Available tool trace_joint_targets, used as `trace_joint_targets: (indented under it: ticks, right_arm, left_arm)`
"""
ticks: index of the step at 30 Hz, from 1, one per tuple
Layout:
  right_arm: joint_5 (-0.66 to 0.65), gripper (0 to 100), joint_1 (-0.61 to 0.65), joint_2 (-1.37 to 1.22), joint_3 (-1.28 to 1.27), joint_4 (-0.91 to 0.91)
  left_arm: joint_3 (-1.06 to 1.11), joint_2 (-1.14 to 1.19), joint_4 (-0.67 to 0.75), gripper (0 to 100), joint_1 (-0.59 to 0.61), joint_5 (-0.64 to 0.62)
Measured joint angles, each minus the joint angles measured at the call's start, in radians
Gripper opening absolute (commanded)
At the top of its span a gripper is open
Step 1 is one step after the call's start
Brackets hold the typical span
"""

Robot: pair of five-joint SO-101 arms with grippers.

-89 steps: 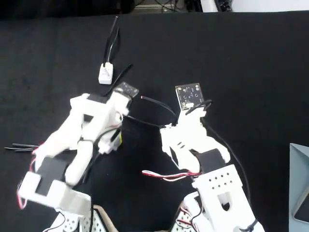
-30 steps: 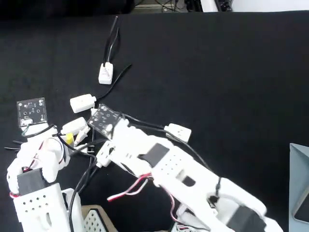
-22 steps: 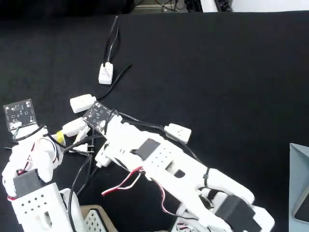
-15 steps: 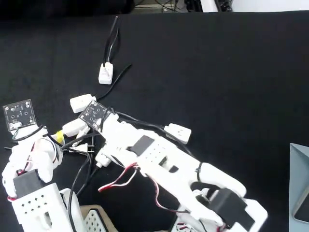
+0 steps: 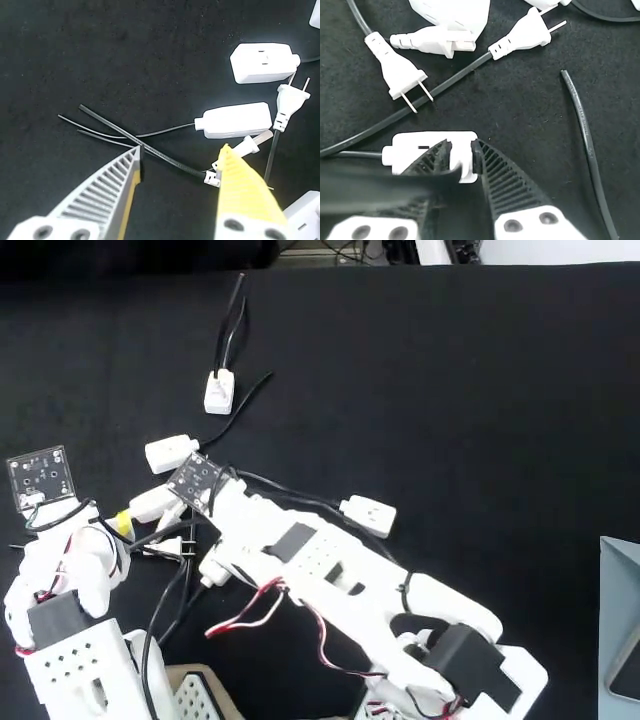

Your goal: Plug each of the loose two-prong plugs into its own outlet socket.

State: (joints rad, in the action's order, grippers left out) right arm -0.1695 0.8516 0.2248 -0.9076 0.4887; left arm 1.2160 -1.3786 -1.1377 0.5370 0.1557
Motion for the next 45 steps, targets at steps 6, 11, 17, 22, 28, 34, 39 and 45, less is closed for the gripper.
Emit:
trace_joint_targets:
  ticks: [6,11,17,22,28,34,39,45]
  right_arm:
    - [0.0,1.1,0.0,0.003,-0.098,-0.144]
    - [0.0,1.1,0.0,0.005,-0.104,-0.157]
    - [0.002,1.1,-0.028,-0.048,-0.055,-0.12]
    - [0.002,1.1,-0.123,-0.077,-0.02,-0.106]
    - [0.002,1.2,-0.218,-0.08,-0.017,-0.106]
    - [0.002,16.2,-0.227,-0.06,-0.014,-0.089]
    - [0.051,23.0,-0.249,0.091,-0.011,0.112]
    - [0.097,22.5,-0.253,0.341,0.041,0.368]
  left_arm:
    - [0.0,0.0,0.0,25,0.0,0.0]
    - [0.0,0.0,0.0,25,0.0,0.0]
    - [0.0,0.0,0.0,25,0.0,0.0]
    - [0.0,0.0,0.0,25,0.003,0.0]
    - [-0.038,0.0,-0.015,25,0.003,0.0]
    - [-0.115,0.0,-0.086,32,-0.127,0.0]
    - [-0.12,0.0,-0.089,35,-0.265,0.0]
    - [-0.12,0.0,-0.089,35,-0.385,0.051]
